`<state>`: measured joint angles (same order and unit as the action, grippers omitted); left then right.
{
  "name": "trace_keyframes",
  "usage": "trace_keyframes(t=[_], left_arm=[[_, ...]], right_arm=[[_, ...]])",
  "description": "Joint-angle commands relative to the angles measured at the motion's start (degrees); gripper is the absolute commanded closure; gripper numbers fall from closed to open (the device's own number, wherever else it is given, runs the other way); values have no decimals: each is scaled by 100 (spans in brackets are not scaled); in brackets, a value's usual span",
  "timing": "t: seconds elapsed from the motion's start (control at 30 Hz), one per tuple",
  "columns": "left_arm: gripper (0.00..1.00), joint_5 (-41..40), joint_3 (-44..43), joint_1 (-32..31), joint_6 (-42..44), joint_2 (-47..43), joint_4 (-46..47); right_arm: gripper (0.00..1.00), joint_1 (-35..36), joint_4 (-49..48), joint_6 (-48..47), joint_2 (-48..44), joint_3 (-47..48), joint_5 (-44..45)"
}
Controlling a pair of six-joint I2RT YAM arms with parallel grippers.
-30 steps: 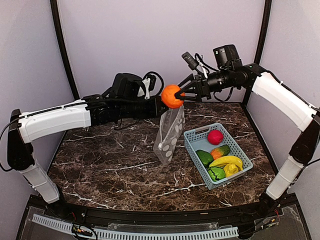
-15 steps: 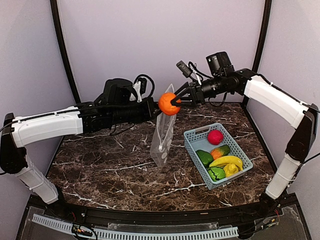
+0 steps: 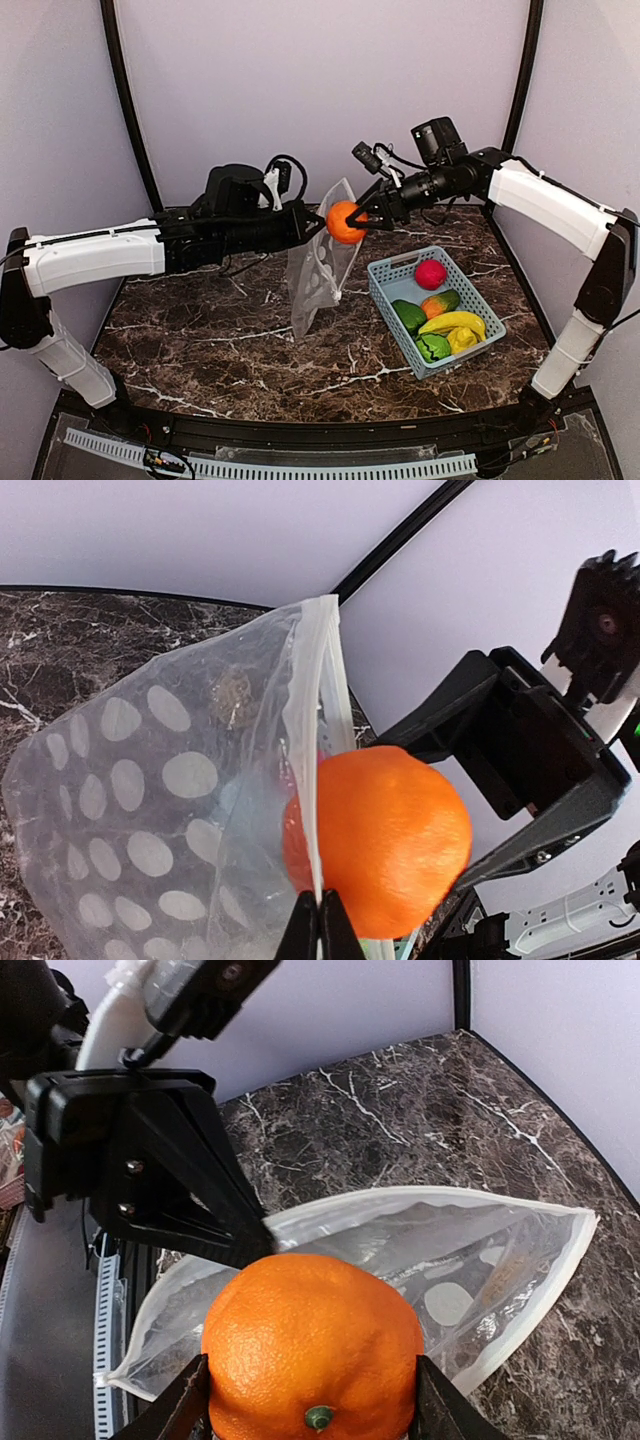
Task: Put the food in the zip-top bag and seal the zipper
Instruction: Place the fake fruit in the zipper food storage bag.
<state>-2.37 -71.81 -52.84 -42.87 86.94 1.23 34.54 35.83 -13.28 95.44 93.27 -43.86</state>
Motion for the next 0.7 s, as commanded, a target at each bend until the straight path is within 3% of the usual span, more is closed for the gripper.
trace_keyframes(t=[0.0,0.27,0.47,0.67], left_arm=[[99,62,105,-28,48,-352,341],[99,100,106,-28,54,-269,395],[99,2,140,-18,147,-292,298],[99,-212,56,0,520,-422,-163]], right_arm=[[49,107,60,-210,-19,-42,627],[47,586,312,-537,223,211,1454],[26,718,474,-526,256,580,1715],[24,717,1004,-1601,-179,457,1290]])
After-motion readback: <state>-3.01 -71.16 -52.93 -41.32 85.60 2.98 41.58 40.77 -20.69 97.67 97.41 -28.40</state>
